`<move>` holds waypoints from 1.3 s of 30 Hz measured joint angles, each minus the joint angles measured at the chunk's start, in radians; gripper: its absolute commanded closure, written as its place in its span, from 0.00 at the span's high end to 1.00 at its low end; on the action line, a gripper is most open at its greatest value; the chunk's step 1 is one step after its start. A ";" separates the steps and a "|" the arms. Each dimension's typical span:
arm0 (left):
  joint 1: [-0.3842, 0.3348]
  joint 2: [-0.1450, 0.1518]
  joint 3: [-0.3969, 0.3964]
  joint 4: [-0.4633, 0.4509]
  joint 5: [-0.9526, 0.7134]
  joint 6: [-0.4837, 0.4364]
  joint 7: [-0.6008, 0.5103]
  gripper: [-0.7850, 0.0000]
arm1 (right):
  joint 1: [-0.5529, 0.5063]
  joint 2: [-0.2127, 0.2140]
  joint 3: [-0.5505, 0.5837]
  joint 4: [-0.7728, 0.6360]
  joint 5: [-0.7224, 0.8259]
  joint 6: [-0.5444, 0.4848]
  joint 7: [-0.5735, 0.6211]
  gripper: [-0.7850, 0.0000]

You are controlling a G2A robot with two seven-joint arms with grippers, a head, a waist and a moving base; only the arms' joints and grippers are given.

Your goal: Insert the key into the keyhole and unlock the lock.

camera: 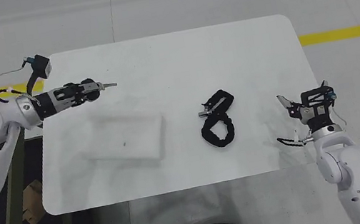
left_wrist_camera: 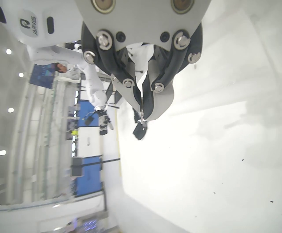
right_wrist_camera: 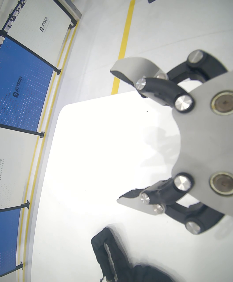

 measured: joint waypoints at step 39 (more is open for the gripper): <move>0.110 0.001 -0.023 0.008 -0.094 -0.135 0.011 0.00 | 0.607 -0.091 -0.534 0.121 -0.063 -0.367 0.953 0.40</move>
